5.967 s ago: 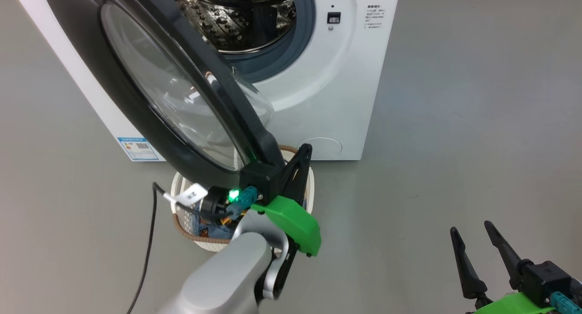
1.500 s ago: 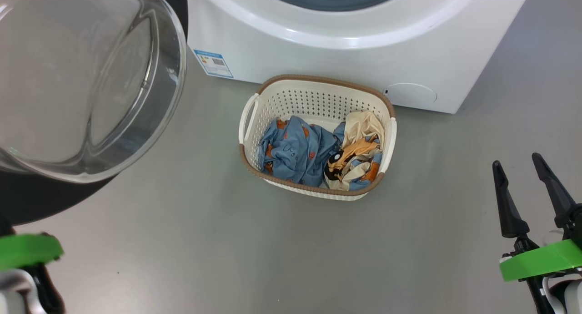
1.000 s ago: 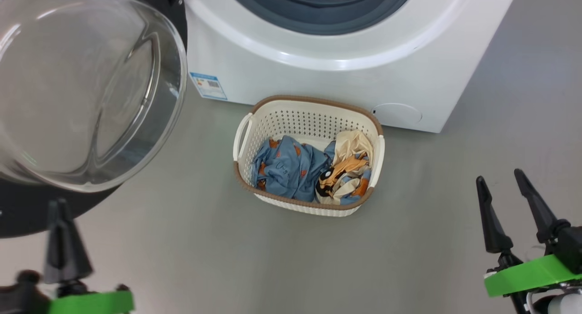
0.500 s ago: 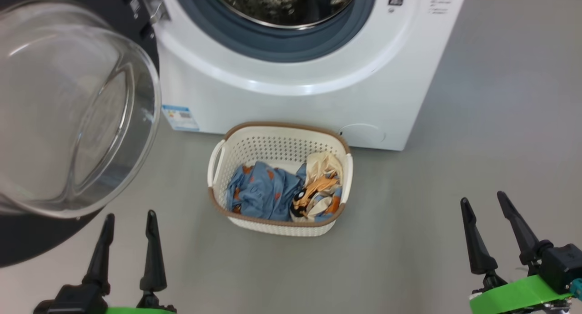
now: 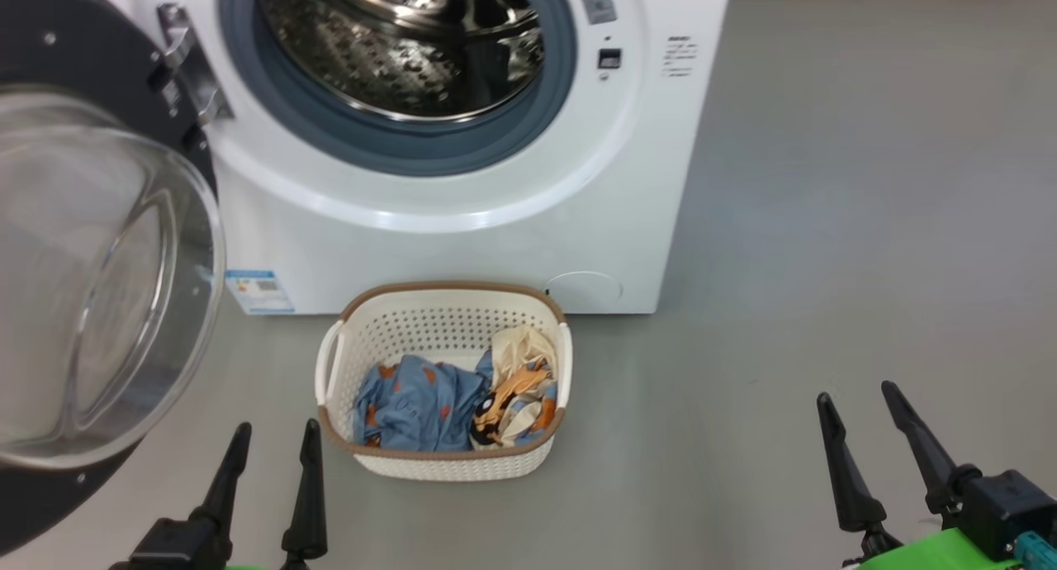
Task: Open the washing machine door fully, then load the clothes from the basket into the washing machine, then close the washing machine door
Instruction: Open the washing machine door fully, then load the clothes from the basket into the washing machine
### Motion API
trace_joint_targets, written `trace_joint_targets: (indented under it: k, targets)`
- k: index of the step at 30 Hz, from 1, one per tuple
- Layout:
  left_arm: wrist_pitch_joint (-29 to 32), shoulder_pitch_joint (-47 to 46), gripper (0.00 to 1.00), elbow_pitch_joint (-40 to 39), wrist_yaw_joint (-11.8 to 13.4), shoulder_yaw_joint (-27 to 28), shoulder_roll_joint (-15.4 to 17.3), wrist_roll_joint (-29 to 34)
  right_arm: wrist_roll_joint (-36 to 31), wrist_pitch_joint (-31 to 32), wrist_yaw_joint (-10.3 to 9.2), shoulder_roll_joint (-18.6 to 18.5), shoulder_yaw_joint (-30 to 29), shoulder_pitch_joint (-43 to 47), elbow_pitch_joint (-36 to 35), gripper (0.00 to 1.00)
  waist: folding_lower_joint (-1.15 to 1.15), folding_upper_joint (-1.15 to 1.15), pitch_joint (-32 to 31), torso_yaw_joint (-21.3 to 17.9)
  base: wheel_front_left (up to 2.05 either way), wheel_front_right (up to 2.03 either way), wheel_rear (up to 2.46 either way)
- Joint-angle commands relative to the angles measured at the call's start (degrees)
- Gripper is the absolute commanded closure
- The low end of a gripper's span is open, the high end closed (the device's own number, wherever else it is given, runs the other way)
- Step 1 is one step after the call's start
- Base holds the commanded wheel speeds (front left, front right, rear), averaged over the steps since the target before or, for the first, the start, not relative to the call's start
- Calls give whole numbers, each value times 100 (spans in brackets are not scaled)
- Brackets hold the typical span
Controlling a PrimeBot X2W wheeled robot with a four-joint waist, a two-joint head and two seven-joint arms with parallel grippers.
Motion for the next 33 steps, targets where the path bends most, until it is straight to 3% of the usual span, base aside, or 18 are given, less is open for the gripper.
trace_joint_targets:
  k: [1, 14, 33]
  targets:
    - [11, -110, 0, -82, -22, 166, 97, -36, -66, 6, 9, -31, 145, 32, -173, 0, 0, 0, -145, -161, 0, 0, 0]
    - [8, -123, 0, 189, -25, 117, 163, -85, -180, 118, 9, 66, 171, 255, -314, 0, 0, 0, -270, -442, 0, 0, 0]
    - [-5, -182, 0, 346, 165, 132, 207, -108, -200, 130, 9, 104, 131, 244, -331, 0, 0, 0, -282, -365, 0, 0, 0]
